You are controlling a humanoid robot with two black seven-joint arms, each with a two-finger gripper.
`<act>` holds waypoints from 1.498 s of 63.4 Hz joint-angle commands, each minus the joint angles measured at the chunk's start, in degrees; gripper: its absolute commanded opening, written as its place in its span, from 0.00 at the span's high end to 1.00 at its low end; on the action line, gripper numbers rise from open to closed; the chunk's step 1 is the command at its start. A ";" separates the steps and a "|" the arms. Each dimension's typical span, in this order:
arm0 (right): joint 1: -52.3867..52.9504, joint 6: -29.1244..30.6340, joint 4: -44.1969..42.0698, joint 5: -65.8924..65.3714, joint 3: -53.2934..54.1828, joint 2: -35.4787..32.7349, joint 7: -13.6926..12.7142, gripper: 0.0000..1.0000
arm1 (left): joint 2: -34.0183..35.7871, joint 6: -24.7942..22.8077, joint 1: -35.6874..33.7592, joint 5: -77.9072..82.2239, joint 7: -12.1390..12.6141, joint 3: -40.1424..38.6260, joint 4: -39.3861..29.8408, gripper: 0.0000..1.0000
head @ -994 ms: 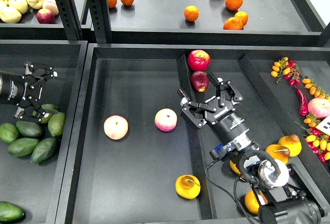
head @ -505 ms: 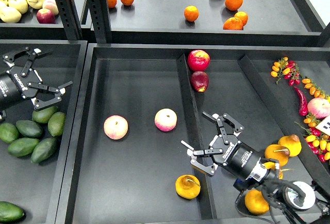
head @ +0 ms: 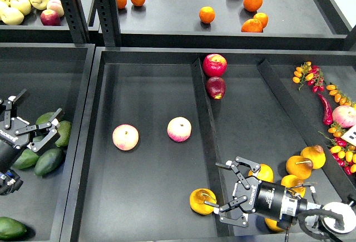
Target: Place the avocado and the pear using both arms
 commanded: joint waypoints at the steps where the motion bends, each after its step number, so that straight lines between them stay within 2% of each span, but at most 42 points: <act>1: 3.86 -0.88 -0.12 -0.01 -4.13 -2.48 0.02 0.00 | -4.02 0.00 0.18 1.05 0.01 -1.76 -0.01 0.01; 11: 6.50 -2.56 -0.29 -0.10 -10.46 -2.66 0.02 0.00 | -10.62 0.00 0.36 2.80 0.01 -3.34 0.16 0.01; 21: 9.49 -3.00 -1.34 -0.80 -15.91 -2.66 0.02 0.00 | -12.12 0.00 2.03 5.79 0.01 -3.08 -0.01 0.01; 33: 9.67 -3.00 -3.72 -2.21 -16.88 -0.99 0.02 0.00 | -14.66 0.00 2.99 6.23 0.01 -2.38 -0.28 0.01; 45: 9.32 -3.35 -6.44 -2.82 -16.97 0.42 0.02 0.00 | -15.81 0.00 3.26 7.99 0.01 -1.76 -0.45 0.01; 69: 9.67 -3.35 -14.79 -4.32 -16.97 9.03 0.02 0.00 | -16.42 0.00 3.61 9.22 0.01 -1.41 -0.98 0.01; 95: 9.85 -3.35 -22.00 -6.16 -16.62 14.74 0.02 0.00 | -16.42 0.00 3.43 9.22 0.01 -1.32 -1.51 0.01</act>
